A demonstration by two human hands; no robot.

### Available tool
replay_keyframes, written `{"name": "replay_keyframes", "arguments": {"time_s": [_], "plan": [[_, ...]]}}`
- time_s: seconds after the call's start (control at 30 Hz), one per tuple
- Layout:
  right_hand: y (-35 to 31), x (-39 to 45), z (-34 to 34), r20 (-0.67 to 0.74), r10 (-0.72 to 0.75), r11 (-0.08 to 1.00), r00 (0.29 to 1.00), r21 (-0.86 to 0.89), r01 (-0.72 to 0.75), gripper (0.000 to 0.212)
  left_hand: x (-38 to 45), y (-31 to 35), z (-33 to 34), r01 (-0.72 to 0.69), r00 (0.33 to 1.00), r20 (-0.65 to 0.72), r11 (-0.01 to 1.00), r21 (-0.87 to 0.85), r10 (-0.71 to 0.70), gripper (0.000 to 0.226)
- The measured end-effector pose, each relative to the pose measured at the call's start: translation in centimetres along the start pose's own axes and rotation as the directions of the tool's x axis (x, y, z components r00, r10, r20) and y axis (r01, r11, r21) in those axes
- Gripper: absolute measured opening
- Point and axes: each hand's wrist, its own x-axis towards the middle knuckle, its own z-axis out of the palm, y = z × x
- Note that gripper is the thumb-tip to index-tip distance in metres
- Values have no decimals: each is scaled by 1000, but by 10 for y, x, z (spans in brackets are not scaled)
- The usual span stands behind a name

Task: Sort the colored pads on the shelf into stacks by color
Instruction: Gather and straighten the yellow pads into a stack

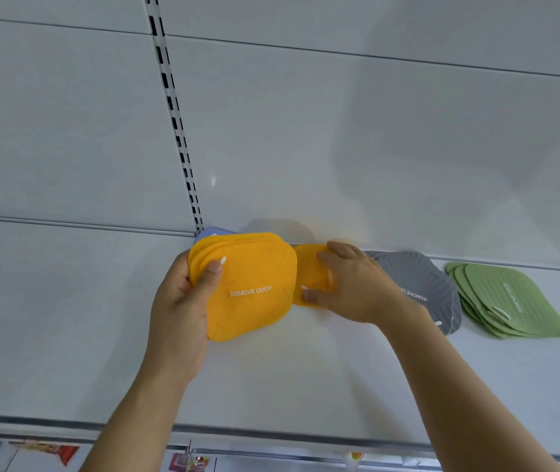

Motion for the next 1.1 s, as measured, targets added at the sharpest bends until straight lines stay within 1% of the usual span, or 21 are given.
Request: {"name": "replay_keyframes", "arguments": {"time_s": [0.03, 0.07, 0.17, 0.3, 0.33, 0.43, 0.53, 0.57, 0.63, 0.67, 0.73, 0.77, 0.87, 0.93, 1.03, 1.1], "plan": [[1, 3, -5, 23, -25, 1000, 999, 4, 25, 91, -1, -1, 0, 8, 1000, -2, 1000, 3, -8, 31], [2, 5, -9, 43, -60, 998, 997, 7, 60, 87, -1, -1, 0, 15, 1000, -6, 1000, 2, -15, 31], [-2, 10, -14, 82, -160, 987, 984, 10, 160, 61, -2, -1, -2, 22, 1000, -10, 1000, 2, -22, 31], [-9, 9, -9, 20, -189, 982, 982, -9, 189, 27, -4, -1, -3, 18, 1000, -8, 1000, -2, -18, 37], [-9, 8, -7, 14, -180, 984, 984, -12, 180, 23, -4, -1, -3, 15, 1000, -11, 1000, -3, -15, 35], [-7, 7, -2, 33, -142, 990, 989, 13, 142, 21, -4, -2, -3, 20, 1000, -20, 1000, -5, -20, 30], [-3, 6, -2, 23, -123, 989, 992, 85, 120, 16, -4, -2, -2, 31, 999, -16, 1000, 0, -31, 36], [-2, 6, -3, 17, -111, 988, 994, 114, 108, 16, -3, -1, -2, 34, 999, -16, 999, -2, -34, 38], [0, 7, -7, 12, -129, 984, 992, 123, 127, 27, -3, -2, -3, 39, 999, -21, 999, -3, -39, 37], [0, 10, -8, 15, -158, 982, 987, 105, 155, 33, -3, -2, -3, 37, 999, -23, 999, -1, -37, 35], [-1, 18, -13, 45, -168, 986, 985, 23, 167, 34, -2, -2, -2, 34, 999, -31, 999, -4, -34, 29], [-3, 23, -19, 69, -154, 987, 986, -28, 156, 40, -2, -2, -3, 36, 999, -39, 999, -6, -36, 29], [-8, 41, -37, 168, -133, 978, 977, -139, 157, 73, -3, -1, -3, 46, 998, -44, 999, -7, -47, 31], [-11, 53, -45, 248, -125, 957, 961, -224, 182, 83, -4, -1, -2, 52, 998, -36, 999, 5, -52, 34], [-27, 64, -48, 349, -87, 921, 933, -329, 209, 84, -5, -2, -2, 55, 998, -36, 998, 15, -54, 31], [-37, 68, -51, 366, -88, 889, 927, -390, 238, 80, -6, -2, -3, 56, 998, -33, 998, 27, -55, 32]]}}
